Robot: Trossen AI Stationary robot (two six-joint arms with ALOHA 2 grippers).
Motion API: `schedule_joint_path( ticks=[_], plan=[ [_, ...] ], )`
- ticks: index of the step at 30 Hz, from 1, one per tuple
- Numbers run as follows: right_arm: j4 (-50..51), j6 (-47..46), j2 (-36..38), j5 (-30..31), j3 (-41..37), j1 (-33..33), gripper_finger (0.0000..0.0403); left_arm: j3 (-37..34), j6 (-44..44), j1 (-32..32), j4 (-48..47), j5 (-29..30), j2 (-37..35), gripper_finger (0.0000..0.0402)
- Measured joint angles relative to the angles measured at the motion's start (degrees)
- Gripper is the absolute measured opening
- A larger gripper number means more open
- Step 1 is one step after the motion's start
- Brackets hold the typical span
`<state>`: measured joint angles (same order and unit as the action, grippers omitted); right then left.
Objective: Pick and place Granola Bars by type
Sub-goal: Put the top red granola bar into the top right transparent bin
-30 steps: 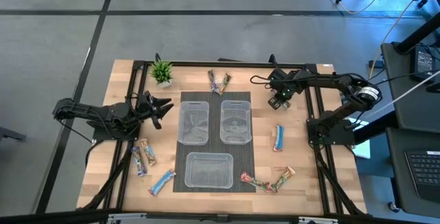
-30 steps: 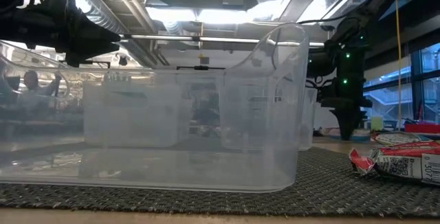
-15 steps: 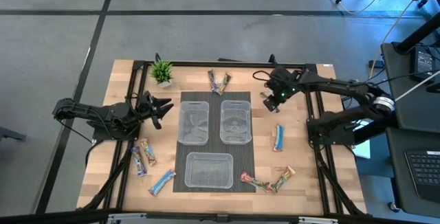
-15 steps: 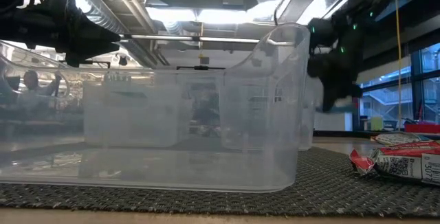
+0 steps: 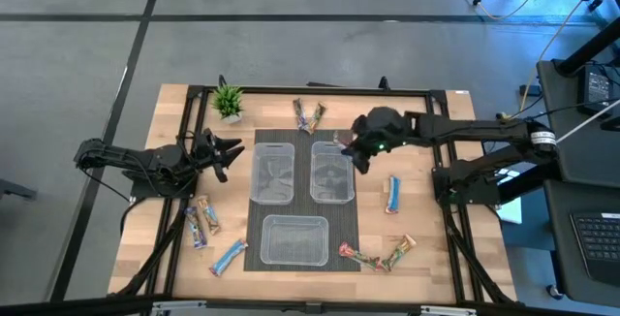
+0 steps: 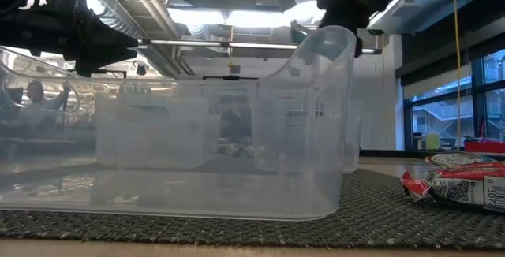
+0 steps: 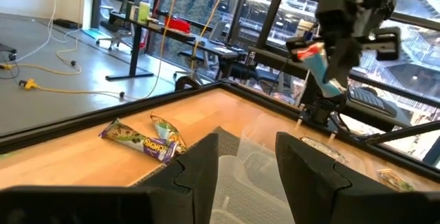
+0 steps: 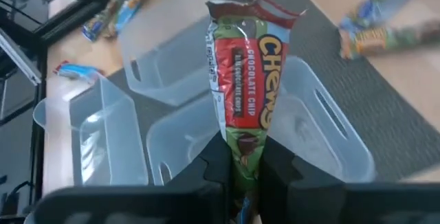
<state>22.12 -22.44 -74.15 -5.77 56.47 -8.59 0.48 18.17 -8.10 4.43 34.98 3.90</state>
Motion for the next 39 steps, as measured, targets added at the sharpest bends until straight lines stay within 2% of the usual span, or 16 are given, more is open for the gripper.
schedule_joint_path(
  ticks=[8, 22, 35, 39],
  plan=[
    [-3.1, -3.0, -8.0, 4.6, 0.0, 4.6, 0.0047, 0.0, 0.5, 0.0, -0.1, 0.0, 0.0, 0.0139],
    [-7.2, -5.9, -21.9, 4.7, 0.0, 4.8, 0.0047, 0.0, 0.6, 0.0, -0.1, 0.0, 0.0, 0.0139],
    [-7.4, -5.0, -23.3, 4.2, 0.0, 4.8, 0.0048, 0.0, 0.6, 0.0, 0.0, 0.0, 0.0, 0.0139],
    [-7.4, -4.2, -23.3, 4.2, 0.0, 4.8, 0.0071, 0.0, 0.6, 0.0, 0.0, 0.0, 0.0, 0.0139]
  ],
)
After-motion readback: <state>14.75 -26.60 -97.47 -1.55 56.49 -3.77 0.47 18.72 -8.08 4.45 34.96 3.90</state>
